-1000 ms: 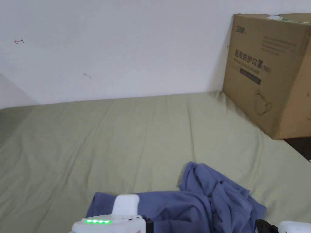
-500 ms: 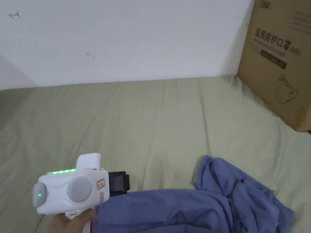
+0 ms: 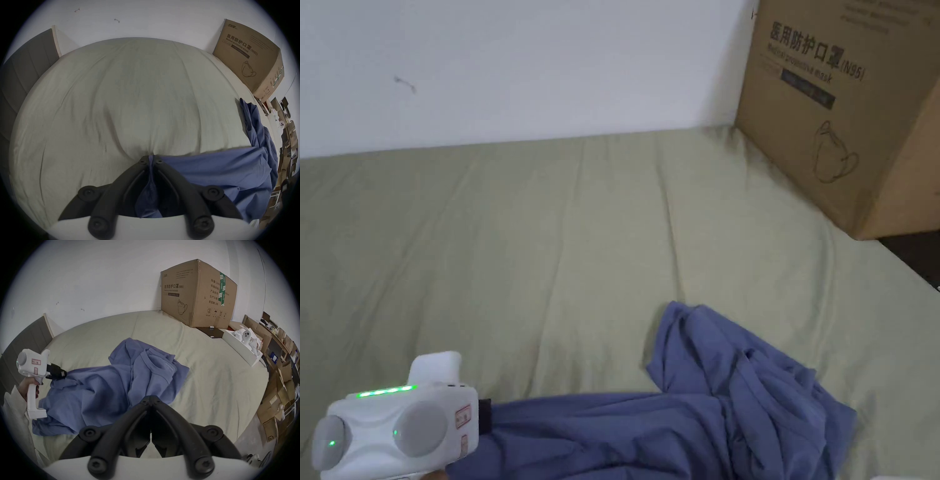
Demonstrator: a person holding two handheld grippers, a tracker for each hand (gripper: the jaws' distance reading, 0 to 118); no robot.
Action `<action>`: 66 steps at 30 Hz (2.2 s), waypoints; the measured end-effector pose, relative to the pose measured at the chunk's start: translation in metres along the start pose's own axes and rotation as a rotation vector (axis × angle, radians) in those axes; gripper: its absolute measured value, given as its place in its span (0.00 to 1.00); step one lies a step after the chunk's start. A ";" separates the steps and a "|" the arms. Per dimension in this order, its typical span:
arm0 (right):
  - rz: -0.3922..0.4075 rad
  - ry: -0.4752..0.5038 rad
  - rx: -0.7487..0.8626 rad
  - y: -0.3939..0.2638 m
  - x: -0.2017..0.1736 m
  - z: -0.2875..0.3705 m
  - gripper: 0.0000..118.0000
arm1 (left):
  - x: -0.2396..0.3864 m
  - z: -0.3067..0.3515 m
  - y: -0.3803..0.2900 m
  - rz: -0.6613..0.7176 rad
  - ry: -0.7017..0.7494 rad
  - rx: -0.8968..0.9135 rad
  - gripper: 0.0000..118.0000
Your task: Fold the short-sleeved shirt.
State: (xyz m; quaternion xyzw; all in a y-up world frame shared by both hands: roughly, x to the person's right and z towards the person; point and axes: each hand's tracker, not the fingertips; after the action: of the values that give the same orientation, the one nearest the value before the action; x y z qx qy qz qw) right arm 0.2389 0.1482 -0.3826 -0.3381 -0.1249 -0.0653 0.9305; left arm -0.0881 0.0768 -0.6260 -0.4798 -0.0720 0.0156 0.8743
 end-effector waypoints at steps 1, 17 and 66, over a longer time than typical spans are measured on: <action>-0.013 0.030 0.001 0.007 0.003 -0.001 0.00 | 0.000 0.006 0.002 0.000 -0.002 0.002 0.01; 0.180 0.144 -0.453 0.190 0.001 -0.272 0.99 | -0.019 0.112 -0.004 -0.005 -0.124 0.210 0.01; -0.110 0.305 0.085 0.476 0.019 -0.013 0.02 | -0.093 0.321 0.252 -0.052 0.065 0.658 0.01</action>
State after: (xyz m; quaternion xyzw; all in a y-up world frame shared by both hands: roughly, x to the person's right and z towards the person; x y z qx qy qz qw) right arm 0.3580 0.5027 -0.6788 -0.2773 -0.0030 -0.1614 0.9471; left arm -0.2144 0.4722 -0.6780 -0.1701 -0.0474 0.0004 0.9843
